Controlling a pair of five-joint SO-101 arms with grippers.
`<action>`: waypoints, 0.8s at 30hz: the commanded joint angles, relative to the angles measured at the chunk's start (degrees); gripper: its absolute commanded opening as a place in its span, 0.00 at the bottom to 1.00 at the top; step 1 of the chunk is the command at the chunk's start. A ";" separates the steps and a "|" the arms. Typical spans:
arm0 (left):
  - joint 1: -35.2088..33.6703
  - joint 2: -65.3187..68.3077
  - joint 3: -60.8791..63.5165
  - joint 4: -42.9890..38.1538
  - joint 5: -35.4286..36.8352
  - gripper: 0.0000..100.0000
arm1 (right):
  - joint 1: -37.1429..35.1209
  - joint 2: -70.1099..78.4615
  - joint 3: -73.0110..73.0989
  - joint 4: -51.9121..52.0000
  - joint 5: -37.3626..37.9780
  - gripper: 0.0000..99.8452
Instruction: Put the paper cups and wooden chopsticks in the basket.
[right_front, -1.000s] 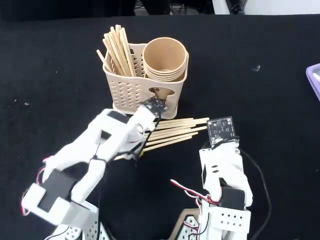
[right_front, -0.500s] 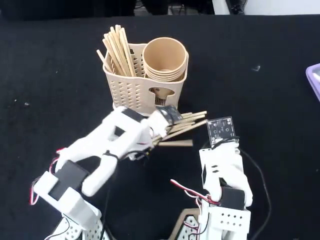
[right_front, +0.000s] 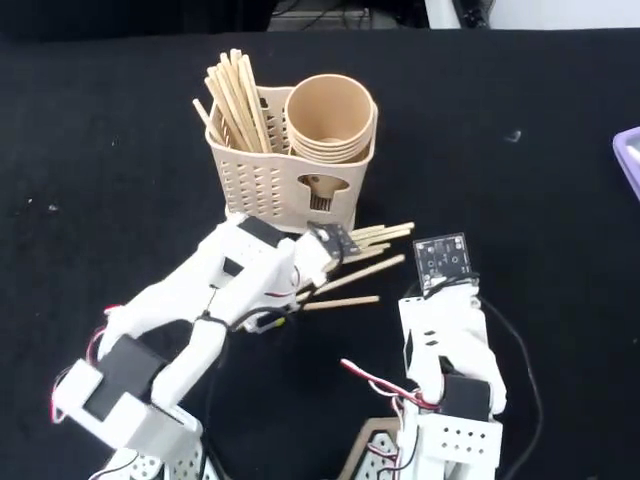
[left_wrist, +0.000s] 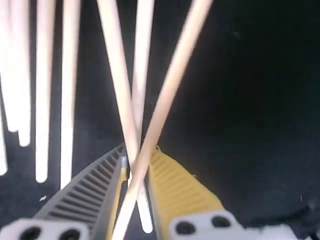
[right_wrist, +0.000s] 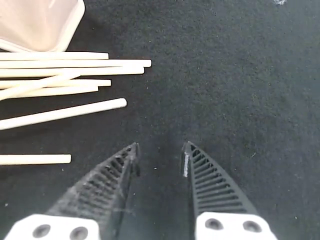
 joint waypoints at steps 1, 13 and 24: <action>-1.01 -5.36 -0.48 3.87 -3.34 0.03 | 1.23 -1.27 -0.13 -0.09 0.35 0.14; -5.58 -5.98 6.46 -3.25 -5.54 0.13 | 0.88 -1.27 -0.13 0.09 0.35 0.14; 0.13 -5.54 6.64 -14.33 3.87 0.15 | 0.88 -1.27 -0.13 -0.09 0.35 0.14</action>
